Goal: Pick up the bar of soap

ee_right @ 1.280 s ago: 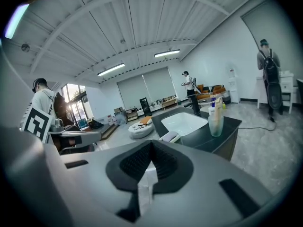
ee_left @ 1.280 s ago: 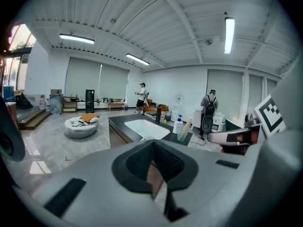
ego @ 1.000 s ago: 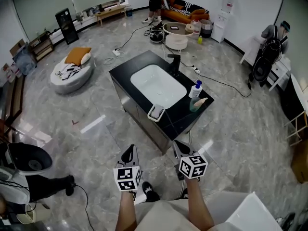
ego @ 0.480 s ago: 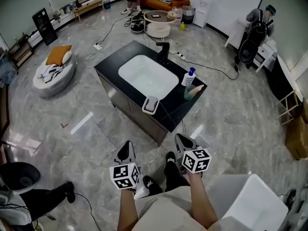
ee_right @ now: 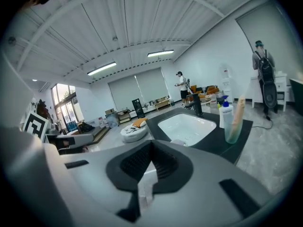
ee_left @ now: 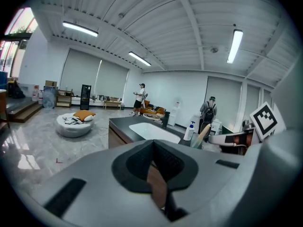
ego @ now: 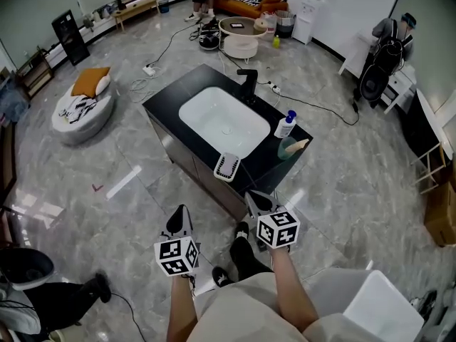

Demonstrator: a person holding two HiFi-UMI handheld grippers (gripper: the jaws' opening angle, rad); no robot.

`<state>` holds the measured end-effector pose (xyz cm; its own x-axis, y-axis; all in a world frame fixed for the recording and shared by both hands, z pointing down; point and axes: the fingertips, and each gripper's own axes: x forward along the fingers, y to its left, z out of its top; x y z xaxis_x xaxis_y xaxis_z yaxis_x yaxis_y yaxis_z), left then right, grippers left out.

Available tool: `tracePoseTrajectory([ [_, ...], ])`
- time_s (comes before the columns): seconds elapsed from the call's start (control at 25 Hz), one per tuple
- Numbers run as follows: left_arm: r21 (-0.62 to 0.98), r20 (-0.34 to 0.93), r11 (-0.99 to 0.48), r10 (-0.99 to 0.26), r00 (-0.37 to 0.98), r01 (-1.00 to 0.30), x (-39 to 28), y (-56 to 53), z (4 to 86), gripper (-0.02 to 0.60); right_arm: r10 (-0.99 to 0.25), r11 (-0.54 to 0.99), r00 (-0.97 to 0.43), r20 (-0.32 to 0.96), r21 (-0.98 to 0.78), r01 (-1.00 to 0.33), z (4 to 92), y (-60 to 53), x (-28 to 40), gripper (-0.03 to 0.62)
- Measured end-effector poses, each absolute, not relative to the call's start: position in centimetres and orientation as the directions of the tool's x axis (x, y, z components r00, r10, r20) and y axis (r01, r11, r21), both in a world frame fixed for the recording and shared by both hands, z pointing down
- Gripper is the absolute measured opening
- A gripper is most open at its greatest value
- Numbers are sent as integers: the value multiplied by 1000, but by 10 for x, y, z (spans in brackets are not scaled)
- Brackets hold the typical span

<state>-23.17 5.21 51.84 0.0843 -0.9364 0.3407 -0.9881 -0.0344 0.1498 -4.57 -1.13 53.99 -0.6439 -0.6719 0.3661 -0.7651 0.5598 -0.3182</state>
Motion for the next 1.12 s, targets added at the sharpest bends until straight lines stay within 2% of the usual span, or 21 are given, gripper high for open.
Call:
tracePoseTrajectory([
  [0.16,128,348,-29,-935,72,-991,-234,20,516,6,-641,617,-672,371,-272,-739,531,-44,-64,5],
  [0.44,140,374,-58,-921,107,-988,-213,-50,521,6,-659,593,-645,387,-260,-762,528,-109,-64,5],
  [0.72,86,414,-70,-905,100,-994,-194,-101,528,5,-630,624,-669,394,-254,-739,534,-154,-69,5],
  [1.12,74,498,-61,-863,90,-995,-168,-134,564,6,-574,635,-747,336,-392,-665,556,-180,-60,5],
])
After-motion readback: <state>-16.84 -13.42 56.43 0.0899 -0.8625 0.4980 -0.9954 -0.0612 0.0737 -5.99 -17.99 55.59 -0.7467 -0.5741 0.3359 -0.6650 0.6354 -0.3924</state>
